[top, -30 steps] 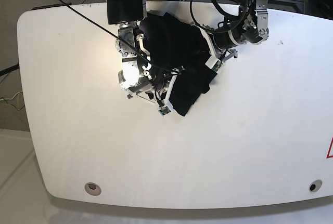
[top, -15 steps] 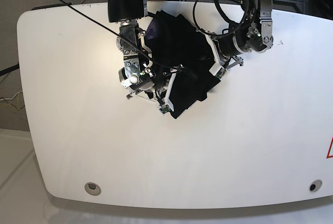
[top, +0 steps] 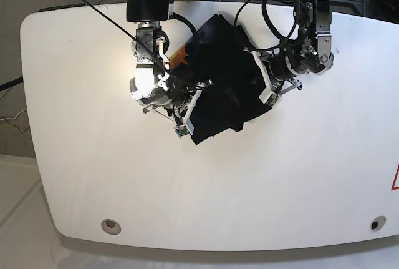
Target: Fold the T-shirt properly
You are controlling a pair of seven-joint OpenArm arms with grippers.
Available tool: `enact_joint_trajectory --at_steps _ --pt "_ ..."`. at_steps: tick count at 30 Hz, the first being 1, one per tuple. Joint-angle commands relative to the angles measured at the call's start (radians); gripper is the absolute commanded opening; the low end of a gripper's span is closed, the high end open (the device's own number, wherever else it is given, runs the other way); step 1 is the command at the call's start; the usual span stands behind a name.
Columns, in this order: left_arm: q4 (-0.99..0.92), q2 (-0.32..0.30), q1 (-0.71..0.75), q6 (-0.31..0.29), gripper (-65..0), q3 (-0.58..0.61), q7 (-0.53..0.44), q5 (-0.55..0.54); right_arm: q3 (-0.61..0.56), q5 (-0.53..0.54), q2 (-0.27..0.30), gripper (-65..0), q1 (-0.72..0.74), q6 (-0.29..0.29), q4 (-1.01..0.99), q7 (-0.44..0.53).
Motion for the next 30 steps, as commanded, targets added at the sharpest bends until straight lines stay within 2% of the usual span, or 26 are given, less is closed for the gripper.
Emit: enact_joint_trajectory --at_steps 1,10,27,30 --pt "0.01 -0.007 -0.025 0.009 -65.0 -0.003 0.01 0.018 0.021 -0.072 0.012 -65.0 -0.023 -0.016 -0.008 -0.082" --pt "-0.005 -0.027 -0.082 0.009 -65.0 -0.003 0.01 0.018 0.03 -0.064 0.012 -65.0 -0.081 -0.016 0.034 -0.082" --pt "-0.143 -0.022 -0.196 0.009 -65.0 0.003 0.007 0.017 0.061 -0.061 0.012 -65.0 -0.131 -0.016 0.065 -0.084" --pt "-0.143 -0.013 -0.205 0.009 -65.0 0.009 0.007 0.017 0.061 -0.032 0.012 -65.0 -0.139 -0.016 0.065 -0.084"
